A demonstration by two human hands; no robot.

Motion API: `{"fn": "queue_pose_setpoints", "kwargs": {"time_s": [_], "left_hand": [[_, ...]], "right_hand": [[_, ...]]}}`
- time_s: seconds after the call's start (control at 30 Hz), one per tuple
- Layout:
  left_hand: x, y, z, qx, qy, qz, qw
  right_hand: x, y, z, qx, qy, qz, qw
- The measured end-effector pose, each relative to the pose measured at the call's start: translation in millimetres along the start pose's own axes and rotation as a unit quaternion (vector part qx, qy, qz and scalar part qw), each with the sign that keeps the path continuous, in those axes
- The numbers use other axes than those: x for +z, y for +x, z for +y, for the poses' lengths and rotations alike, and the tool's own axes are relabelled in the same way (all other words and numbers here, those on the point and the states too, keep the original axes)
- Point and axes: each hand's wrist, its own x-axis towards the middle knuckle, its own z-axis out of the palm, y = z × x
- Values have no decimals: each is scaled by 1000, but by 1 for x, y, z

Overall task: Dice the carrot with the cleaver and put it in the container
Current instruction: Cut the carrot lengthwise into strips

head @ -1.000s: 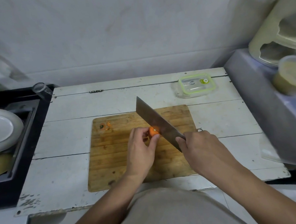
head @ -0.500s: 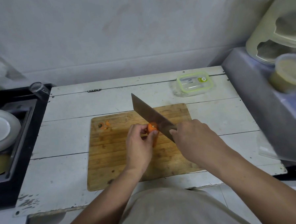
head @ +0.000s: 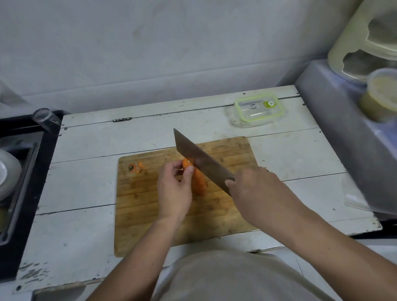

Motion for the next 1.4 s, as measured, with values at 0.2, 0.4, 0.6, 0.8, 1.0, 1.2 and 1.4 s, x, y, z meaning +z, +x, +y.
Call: {"fn": "queue_pose_setpoints", "kwargs": {"time_s": [0.2, 0.4, 0.6, 0.8, 1.0, 1.2, 1.4], "left_hand": [[-6, 20, -12, -55, -11, 20, 998], [-6, 42, -27, -133, 8, 51, 990], [-3, 30, -50, -117, 23, 11, 993], [4, 31, -46, -243, -131, 13, 961], [8, 36, -46, -280, -161, 35, 946], [9, 39, -47, -301, -155, 36, 940], [12, 50, -46, -324, -180, 36, 928]], "right_hand": [[9, 16, -25, -27, 12, 5, 1000], [32, 59, -44, -7, 49, -37, 998], [45, 88, -44, 14, 39, -49, 998], [53, 84, -41, 21, 29, -65, 997], [47, 77, -36, -57, -48, -29, 997], [35, 78, -33, -71, -82, -40, 993], [23, 92, -36, -113, -167, -57, 978]]}}
